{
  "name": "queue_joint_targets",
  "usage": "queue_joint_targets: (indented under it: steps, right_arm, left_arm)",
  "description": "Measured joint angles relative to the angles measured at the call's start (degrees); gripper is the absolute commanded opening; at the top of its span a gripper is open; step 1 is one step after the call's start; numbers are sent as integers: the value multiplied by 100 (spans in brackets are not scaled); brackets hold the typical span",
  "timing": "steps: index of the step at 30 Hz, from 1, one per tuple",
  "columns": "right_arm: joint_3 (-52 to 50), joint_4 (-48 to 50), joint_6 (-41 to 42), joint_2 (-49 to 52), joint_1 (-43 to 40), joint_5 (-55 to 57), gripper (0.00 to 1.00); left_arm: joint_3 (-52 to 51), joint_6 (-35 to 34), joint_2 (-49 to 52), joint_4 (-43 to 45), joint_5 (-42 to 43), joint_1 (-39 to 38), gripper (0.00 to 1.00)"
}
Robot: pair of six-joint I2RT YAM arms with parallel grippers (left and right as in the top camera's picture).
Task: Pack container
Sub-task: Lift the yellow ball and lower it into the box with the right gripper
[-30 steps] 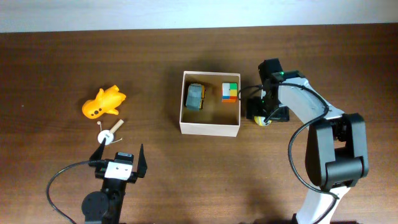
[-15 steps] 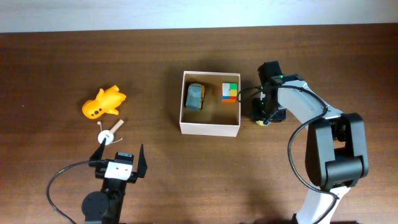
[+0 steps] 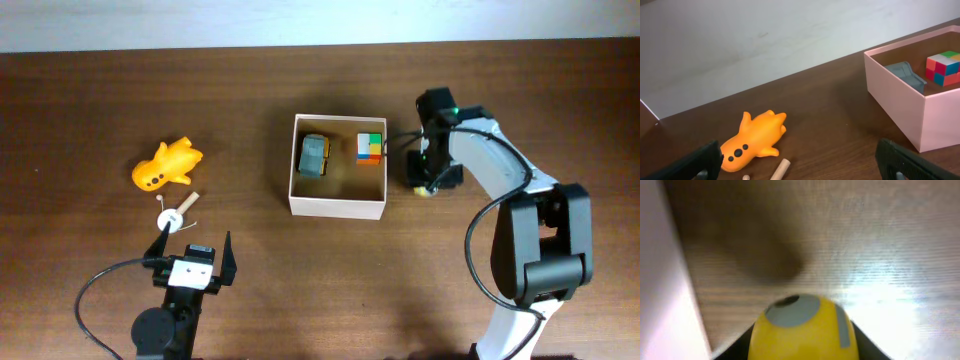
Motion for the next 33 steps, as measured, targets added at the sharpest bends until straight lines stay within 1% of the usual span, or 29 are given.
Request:
queue_joint_targets:
  steps: [7,13,16,20,25,28,33]
  right_arm:
    - [1419,-1104,-286,0,0,-4,41]
    - [2472,-1438,-839,0,92,-546,42]
    - [2702,-1220,-1123,0,332,-719,42]
    - [2706,-828,-1432,0,796,-817,42]
    - [2682,-315,-1617,15,1305,-824,42]
    - [2573,-33,-1644,74,1397,-828,42]
    - [2511,122,-1665,415,1394,-822,42]
  left_arm:
    - [0,0,0,0,0,0,99]
    - [0,2,0,2,0,0,99]
    - [0,0,0,2,0,0,99]
    - [0,2,0,2,0,0,99]
    - [0,0,0,2,0,0,99]
    - [0,0,0,2,0,0,99]
    - [0,0,0,2,0,0,99]
